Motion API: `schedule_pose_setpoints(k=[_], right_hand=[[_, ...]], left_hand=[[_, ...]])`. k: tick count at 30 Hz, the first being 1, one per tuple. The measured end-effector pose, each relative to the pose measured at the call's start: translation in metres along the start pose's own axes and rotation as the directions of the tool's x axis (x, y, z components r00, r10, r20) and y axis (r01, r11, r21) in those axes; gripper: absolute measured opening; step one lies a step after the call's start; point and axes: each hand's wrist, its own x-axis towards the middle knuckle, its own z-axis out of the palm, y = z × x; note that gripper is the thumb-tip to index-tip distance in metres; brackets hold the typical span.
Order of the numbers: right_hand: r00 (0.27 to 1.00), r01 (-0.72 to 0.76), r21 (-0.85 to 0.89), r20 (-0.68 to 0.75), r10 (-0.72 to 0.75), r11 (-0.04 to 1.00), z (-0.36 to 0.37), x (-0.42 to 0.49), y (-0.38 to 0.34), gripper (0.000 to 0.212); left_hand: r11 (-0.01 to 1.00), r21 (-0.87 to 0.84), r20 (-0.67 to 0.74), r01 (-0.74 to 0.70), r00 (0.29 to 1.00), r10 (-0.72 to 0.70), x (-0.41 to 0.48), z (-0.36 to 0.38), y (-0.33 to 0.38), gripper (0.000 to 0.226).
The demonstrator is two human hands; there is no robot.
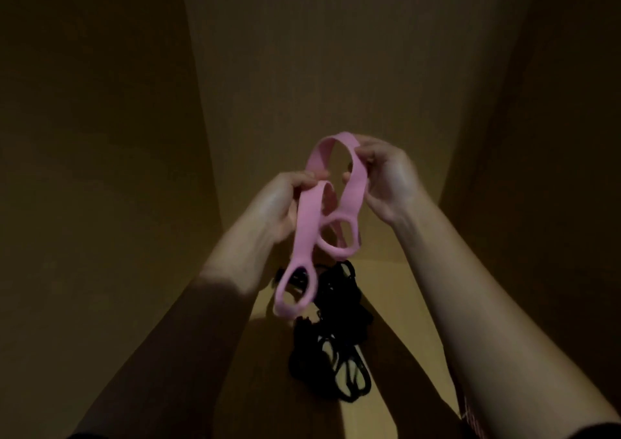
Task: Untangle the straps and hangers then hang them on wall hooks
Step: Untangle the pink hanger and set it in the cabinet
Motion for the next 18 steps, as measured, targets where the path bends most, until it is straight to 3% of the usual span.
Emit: schedule_pose_setpoints(k=[3,9,16,18], right_hand=[[0.997,-0.015,-0.129,0.079,0.025,0.992,0.000,0.001,0.010,0.026],[0.997,0.020,-0.155,0.078,-0.008,0.988,-0.001,-0.002,0.012,0.026],[0.994,0.066,-0.506,0.106,-0.013,0.860,-0.005,-0.024,0.019,0.027],[0.991,0.114,-0.531,0.119,-0.060,0.840,-0.006,-0.028,0.020,0.026]], left_hand=[[0.999,0.013,-0.060,-0.033,0.998,0.034,0.004,0.009,0.010,0.021],[0.998,0.039,-0.101,-0.040,0.994,0.043,0.009,0.010,0.011,0.040],[0.992,0.118,-0.068,-0.047,0.996,0.056,0.010,0.014,0.012,0.024],[0.992,0.102,-0.037,-0.080,0.996,0.084,0.010,0.016,0.014,0.022]])
